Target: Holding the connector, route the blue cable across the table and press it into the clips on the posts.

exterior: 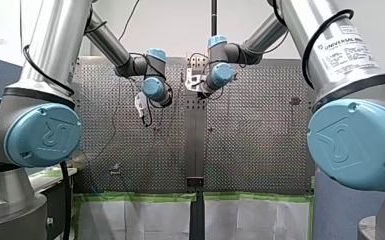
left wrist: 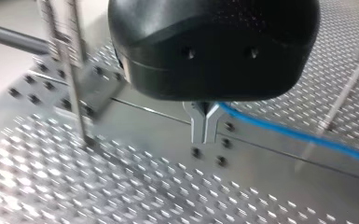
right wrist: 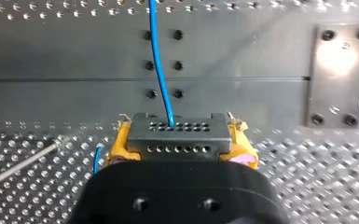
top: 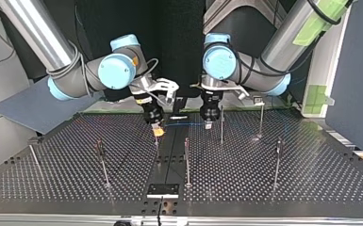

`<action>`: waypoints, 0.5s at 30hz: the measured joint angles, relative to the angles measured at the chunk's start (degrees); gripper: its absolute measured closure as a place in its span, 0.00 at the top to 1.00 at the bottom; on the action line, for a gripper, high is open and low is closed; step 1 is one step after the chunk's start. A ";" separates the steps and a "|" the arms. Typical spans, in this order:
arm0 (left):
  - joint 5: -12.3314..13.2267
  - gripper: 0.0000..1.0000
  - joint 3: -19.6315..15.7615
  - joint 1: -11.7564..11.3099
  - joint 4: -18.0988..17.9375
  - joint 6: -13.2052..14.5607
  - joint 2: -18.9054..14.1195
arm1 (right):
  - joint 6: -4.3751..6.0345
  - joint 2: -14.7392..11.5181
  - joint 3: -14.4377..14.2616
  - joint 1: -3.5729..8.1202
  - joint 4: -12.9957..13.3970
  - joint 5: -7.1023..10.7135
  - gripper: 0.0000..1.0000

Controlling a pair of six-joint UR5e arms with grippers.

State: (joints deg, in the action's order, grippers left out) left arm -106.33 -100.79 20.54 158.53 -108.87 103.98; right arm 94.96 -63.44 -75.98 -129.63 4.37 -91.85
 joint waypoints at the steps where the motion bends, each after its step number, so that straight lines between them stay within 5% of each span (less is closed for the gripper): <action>1: 0.01 0.00 0.00 0.09 0.08 -0.03 -0.74 | 0.14 -0.56 -0.32 0.00 -0.01 -0.04 0.00; 15: 0.04 0.00 0.01 0.85 2.12 0.99 -9.23 | 0.84 -8.90 -1.15 0.02 -1.38 -0.44 0.00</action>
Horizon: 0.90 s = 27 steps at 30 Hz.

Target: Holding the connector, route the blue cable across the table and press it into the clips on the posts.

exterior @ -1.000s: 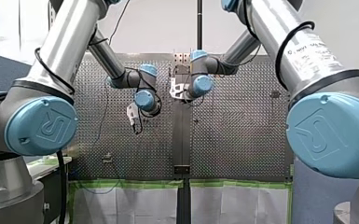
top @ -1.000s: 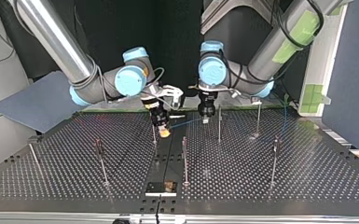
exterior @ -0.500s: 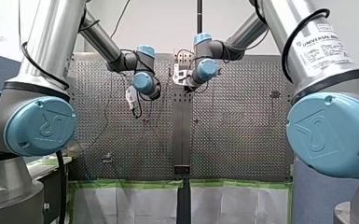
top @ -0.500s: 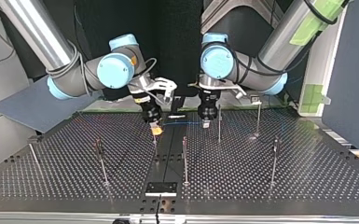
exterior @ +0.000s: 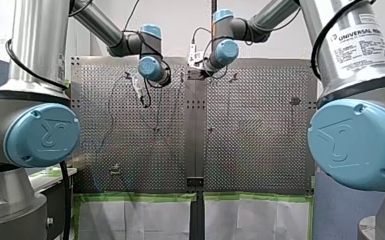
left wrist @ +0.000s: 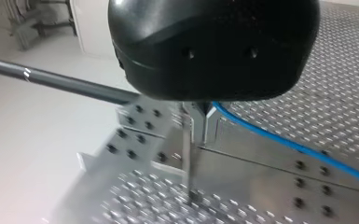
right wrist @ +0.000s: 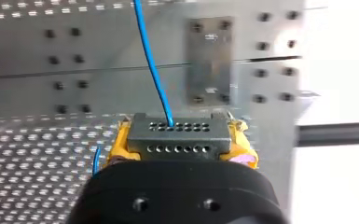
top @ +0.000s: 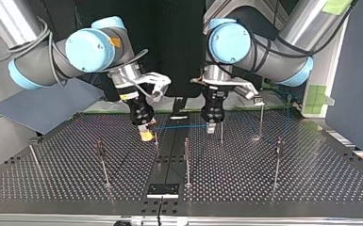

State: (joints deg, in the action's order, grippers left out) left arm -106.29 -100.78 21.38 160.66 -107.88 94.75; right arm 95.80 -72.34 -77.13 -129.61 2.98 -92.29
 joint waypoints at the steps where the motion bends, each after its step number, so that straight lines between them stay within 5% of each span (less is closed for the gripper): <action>1: 0.12 0.00 0.06 0.09 -0.12 0.13 -0.61 | 0.00 -0.53 0.00 0.00 -0.04 0.01 0.00; 7: 2.28 0.00 0.59 0.32 -1.16 0.30 -0.61 | 0.02 -2.59 -0.01 0.47 -0.07 0.19 0.00; 19: 3.03 0.00 4.93 -0.21 -1.97 0.04 4.16 | 0.02 -0.12 0.00 1.66 -0.10 0.96 0.00; 27: 3.43 0.00 6.76 -1.33 -1.74 -0.12 4.47 | 0.19 1.26 0.46 2.93 0.22 3.45 0.00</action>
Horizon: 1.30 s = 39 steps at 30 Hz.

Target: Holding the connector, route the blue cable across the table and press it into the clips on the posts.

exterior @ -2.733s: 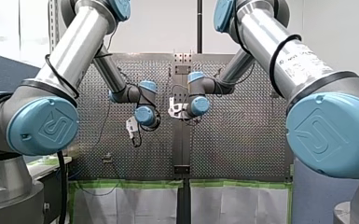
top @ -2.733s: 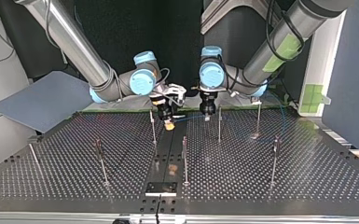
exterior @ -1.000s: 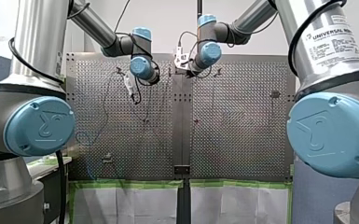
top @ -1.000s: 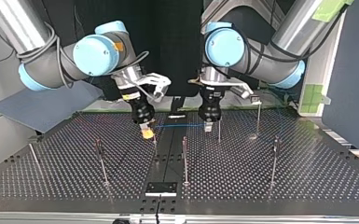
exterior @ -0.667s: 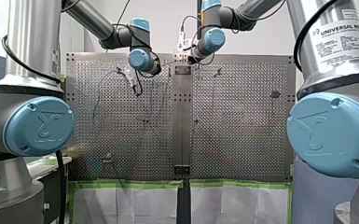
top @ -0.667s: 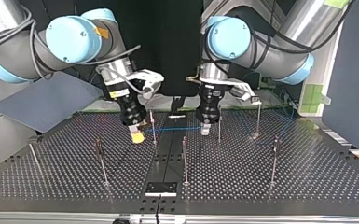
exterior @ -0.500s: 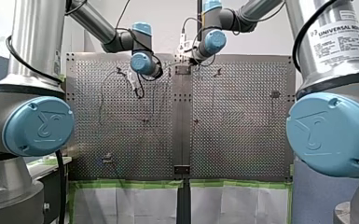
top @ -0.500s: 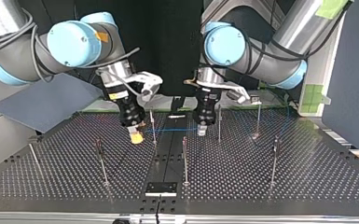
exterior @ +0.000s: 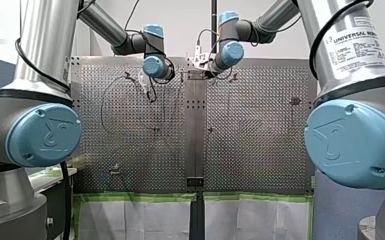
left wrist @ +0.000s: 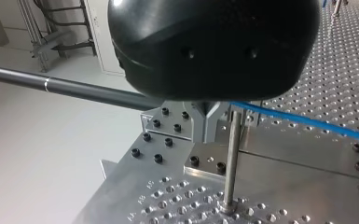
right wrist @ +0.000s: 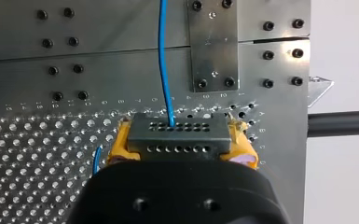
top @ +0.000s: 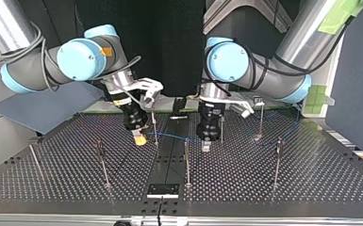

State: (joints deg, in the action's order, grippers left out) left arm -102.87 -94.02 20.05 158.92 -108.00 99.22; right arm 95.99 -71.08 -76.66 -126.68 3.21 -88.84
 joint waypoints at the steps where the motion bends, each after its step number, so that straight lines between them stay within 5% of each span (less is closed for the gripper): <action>1: 0.18 0.00 0.04 -0.18 0.06 -0.01 0.19 | 0.10 0.11 0.08 0.15 0.04 0.35 0.00; 17: 2.06 0.00 3.67 -2.31 -1.42 -0.04 6.28 | 1.40 2.86 2.78 3.47 0.26 3.00 0.00; 35: 4.14 0.00 5.87 -5.25 -1.63 -1.01 6.98 | 1.43 3.66 5.35 6.32 0.24 3.74 0.00; 39: 4.78 0.22 5.87 -5.25 -1.01 -1.23 6.98 | 1.45 3.66 5.40 6.62 0.21 3.81 0.00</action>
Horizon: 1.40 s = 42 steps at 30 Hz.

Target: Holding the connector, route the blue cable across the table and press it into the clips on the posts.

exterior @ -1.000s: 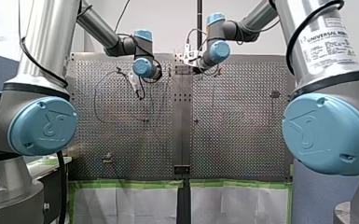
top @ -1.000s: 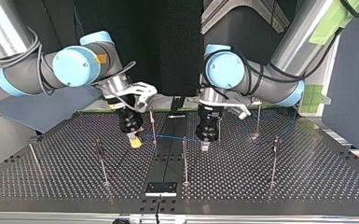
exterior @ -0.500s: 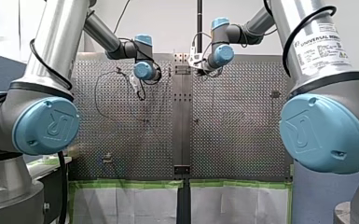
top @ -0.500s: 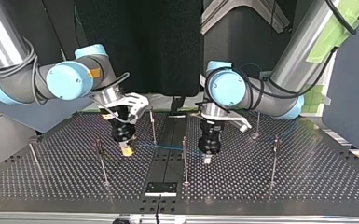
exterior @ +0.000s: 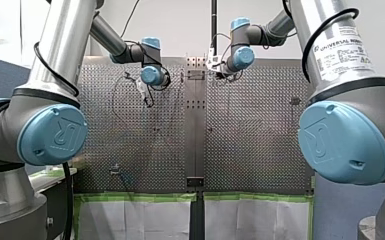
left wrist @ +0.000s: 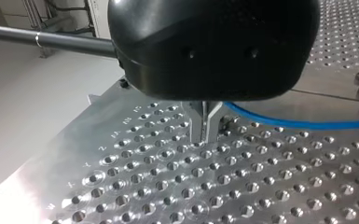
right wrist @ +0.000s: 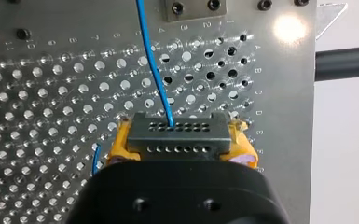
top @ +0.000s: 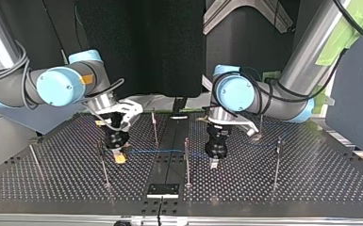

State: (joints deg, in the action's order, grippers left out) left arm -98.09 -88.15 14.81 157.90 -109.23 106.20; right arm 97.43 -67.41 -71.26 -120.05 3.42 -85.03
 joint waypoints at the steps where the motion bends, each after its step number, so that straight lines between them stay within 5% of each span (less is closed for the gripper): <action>1: 0.11 0.27 -0.02 0.06 0.21 -0.07 -0.01 | 0.00 0.00 0.00 0.04 -0.01 0.01 0.00; 2: 0.16 0.27 -0.03 0.11 0.40 -0.11 0.00 | 0.00 0.00 0.00 0.09 -0.02 0.01 0.00; 3: 0.18 0.52 -0.04 0.18 0.57 -0.13 -0.01 | 0.00 -0.01 0.00 0.13 -0.03 0.02 0.00; 4: 0.20 0.65 -0.05 0.29 0.83 -0.15 -0.03 | -0.01 -0.02 0.01 0.15 -0.04 0.02 0.00; 5: 0.20 0.65 -0.05 0.38 1.10 -0.13 -0.04 | -0.01 -0.03 0.02 0.18 -0.07 0.02 0.00; 7: 0.18 0.90 -0.04 0.54 1.98 -0.08 -0.05 | -0.04 -0.04 0.01 0.19 -0.11 0.02 0.00; 9: 0.16 1.00 -0.04 0.63 2.87 0.02 -0.06 | -0.08 -0.05 0.02 0.20 -0.15 0.03 0.00; 23: -1.18 1.00 -3.94 2.18 10.59 2.33 -4.57 | -0.36 -0.13 0.02 0.26 -0.64 -1.87 0.00; 42: 4.06 1.00 -8.19 5.66 11.59 0.04 -10.57 | -0.56 -0.19 -0.02 0.19 -1.45 -2.26 0.00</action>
State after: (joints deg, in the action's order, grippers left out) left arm -94.03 -96.34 20.47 169.49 -109.19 95.63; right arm 96.88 -67.61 -71.28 -119.86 1.97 -87.29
